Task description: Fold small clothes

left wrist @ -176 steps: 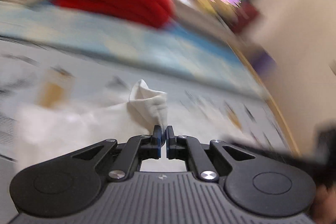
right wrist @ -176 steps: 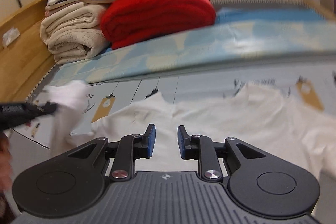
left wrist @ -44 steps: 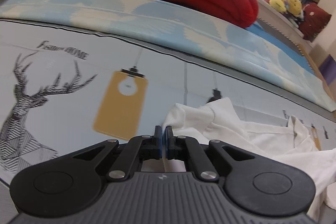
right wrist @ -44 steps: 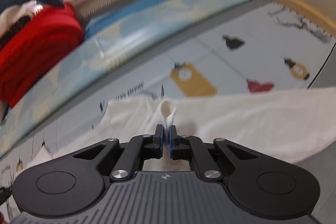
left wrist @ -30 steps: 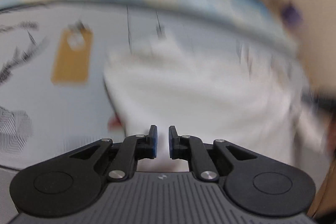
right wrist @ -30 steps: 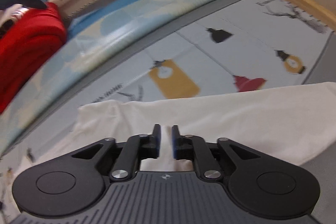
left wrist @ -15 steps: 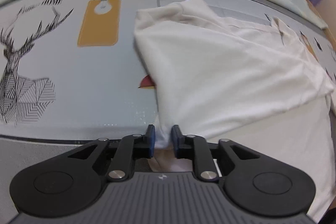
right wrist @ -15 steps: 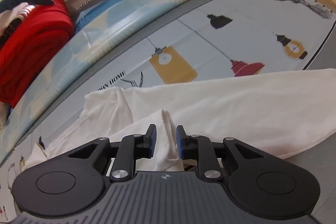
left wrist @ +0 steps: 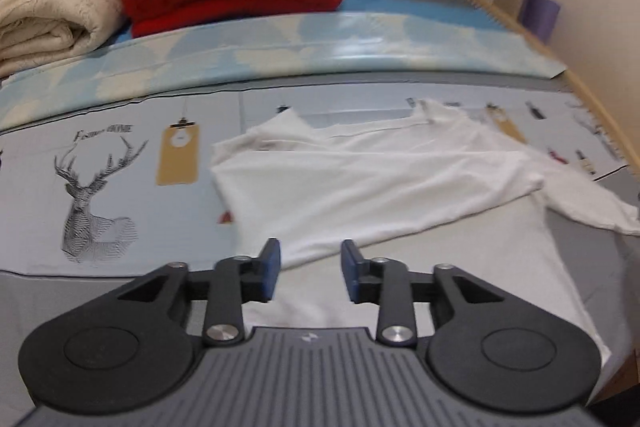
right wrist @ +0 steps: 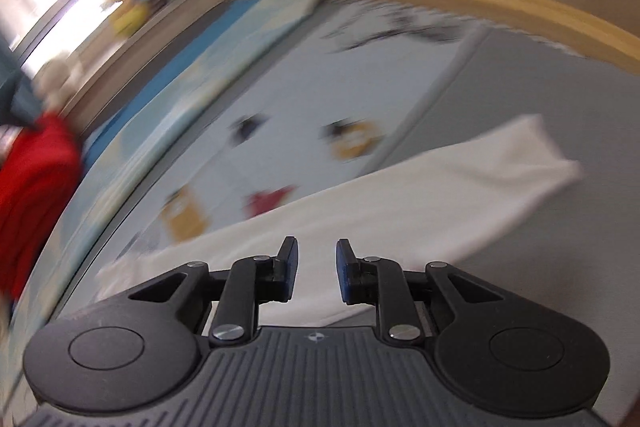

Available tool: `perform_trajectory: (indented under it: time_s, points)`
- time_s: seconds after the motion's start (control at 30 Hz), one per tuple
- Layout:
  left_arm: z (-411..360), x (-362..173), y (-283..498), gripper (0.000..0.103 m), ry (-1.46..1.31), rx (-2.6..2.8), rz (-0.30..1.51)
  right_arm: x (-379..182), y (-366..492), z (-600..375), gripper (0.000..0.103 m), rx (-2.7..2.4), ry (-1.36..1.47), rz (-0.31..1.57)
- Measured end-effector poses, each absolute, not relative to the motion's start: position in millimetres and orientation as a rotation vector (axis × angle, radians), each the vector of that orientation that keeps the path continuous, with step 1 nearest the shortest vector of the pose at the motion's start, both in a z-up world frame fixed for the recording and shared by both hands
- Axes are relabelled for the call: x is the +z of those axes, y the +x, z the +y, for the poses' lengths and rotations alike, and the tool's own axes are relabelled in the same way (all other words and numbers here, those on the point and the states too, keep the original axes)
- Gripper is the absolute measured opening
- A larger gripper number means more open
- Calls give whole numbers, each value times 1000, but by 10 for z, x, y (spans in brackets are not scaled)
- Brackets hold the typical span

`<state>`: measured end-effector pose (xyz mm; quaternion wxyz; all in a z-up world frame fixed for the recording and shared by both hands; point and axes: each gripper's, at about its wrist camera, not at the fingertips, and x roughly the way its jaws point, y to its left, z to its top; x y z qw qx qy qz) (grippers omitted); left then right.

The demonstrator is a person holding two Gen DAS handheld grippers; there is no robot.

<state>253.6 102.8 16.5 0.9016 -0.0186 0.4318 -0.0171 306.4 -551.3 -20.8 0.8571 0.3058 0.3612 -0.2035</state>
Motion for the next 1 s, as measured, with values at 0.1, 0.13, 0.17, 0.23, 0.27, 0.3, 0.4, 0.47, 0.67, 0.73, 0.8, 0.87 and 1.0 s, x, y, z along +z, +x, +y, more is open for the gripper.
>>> perform_trajectory:
  time_s: [0.1, 0.13, 0.17, 0.23, 0.27, 0.3, 0.4, 0.47, 0.67, 0.73, 0.8, 0.87, 1.0]
  points:
    - [831, -158, 2456, 38, -8, -10, 963, -330, 2762, -5878, 14, -559, 762, 702]
    - [760, -223, 2466, 37, 17, 2, 980, -381, 2669, -5996, 13, -600, 807, 678]
    - [685, -226, 2485, 37, 38, -9, 959, -437, 2585, -6106, 13, -644, 851, 651]
    - [579, -192, 2506, 37, 103, -28, 901, -560, 2460, -6300, 17, -721, 940, 584]
    - [546, -194, 2525, 37, 132, -27, 880, -625, 2428, -6390, 17, -753, 972, 556]
    - [526, -191, 2543, 37, 150, -22, 872, -695, 2424, -6452, 17, -762, 995, 543]
    - [527, -211, 2617, 37, 114, -17, 881, -945, 2496, -6560, 27, -726, 1080, 552]
    - [529, -208, 2696, 37, 95, -35, 871, -1066, 2608, -6563, 36, -732, 1086, 598]
    - [441, -235, 2837, 37, 120, -55, 855, -1242, 2839, -6552, 40, -793, 1035, 586]
    - [458, -235, 2861, 37, 126, -53, 852, -1246, 2867, -6589, 25, -806, 1009, 573]
    - [506, -222, 2877, 37, 123, -41, 847, -1228, 2897, -6588, 4, -842, 998, 553]
    - [592, -209, 2900, 37, 113, -18, 849, -1158, 2894, -6588, 4, -876, 978, 510]
    - [808, -200, 2935, 37, 75, 53, 871, -849, 3203, -6302, 4, -865, 787, 449]
